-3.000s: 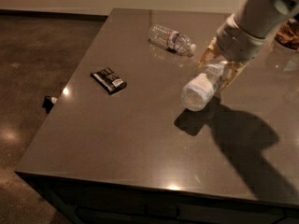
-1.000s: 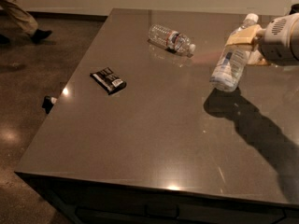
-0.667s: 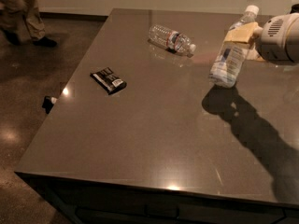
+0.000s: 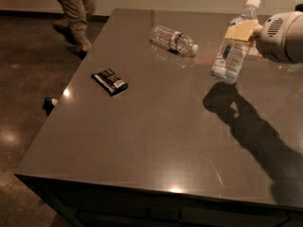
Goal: Place blue plastic bottle upright
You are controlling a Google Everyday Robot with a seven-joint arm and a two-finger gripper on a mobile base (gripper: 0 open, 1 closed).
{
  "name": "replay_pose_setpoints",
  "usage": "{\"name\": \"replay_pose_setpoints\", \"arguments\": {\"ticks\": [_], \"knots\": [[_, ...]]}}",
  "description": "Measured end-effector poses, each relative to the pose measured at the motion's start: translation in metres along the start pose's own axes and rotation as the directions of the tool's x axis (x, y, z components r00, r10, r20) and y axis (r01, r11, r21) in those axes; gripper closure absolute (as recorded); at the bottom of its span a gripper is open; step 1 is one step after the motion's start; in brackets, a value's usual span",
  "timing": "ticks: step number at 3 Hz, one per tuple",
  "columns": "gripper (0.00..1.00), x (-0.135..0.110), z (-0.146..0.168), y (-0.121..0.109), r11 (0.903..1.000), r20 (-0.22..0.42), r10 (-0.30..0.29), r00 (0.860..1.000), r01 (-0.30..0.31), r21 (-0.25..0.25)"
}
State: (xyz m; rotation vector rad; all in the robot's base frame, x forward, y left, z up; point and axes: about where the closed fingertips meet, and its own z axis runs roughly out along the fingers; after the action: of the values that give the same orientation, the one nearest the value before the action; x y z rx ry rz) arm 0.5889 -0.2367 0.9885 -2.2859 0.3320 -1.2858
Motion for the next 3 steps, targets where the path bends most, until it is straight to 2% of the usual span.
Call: {"name": "replay_pose_setpoints", "arguments": {"ticks": [1,2,3], "knots": [[1.0,-0.0044,0.0007,0.001,0.9976,-0.005,0.062,0.998,-0.062,0.03],[1.0,-0.0116,0.0038,0.0037,0.9816,-0.059,0.155,0.986,-0.147,0.122],[1.0,-0.005,0.0053,0.0032,0.9704,-0.149,0.159,0.976,-0.126,0.206]]}}
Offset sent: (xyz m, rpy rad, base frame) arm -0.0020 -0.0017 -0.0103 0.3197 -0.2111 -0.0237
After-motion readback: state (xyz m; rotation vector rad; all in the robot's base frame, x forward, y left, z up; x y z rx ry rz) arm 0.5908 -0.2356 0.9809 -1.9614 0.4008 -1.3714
